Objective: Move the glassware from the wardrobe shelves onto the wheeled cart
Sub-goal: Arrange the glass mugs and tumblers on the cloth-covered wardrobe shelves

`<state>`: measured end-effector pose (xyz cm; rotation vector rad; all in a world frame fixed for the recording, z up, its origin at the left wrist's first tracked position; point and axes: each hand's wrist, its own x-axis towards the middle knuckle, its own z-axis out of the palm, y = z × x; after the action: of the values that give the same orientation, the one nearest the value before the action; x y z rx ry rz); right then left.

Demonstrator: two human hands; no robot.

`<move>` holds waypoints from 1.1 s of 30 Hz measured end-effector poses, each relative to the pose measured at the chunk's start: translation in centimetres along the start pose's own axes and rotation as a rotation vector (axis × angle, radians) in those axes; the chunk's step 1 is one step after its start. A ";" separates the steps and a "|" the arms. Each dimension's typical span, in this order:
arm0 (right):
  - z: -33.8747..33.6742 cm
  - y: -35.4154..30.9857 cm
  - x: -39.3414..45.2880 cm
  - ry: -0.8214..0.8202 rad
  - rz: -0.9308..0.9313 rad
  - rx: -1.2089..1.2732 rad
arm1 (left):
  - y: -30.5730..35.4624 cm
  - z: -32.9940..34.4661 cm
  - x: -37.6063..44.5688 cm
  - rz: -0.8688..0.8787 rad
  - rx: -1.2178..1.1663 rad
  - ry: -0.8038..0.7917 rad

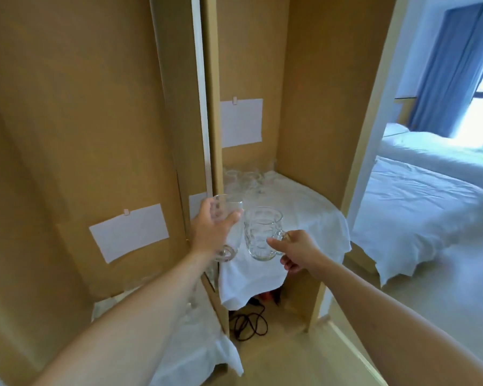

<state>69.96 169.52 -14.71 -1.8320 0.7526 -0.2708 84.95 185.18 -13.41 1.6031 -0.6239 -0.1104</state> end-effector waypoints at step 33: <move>-16.1 4.8 17.2 0.328 0.111 -0.028 | -2.9 21.6 14.4 -0.098 0.053 -0.167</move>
<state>73.15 145.69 -15.67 -1.7855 1.0850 -0.4980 88.84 159.41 -15.21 1.6872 -0.6815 -0.3055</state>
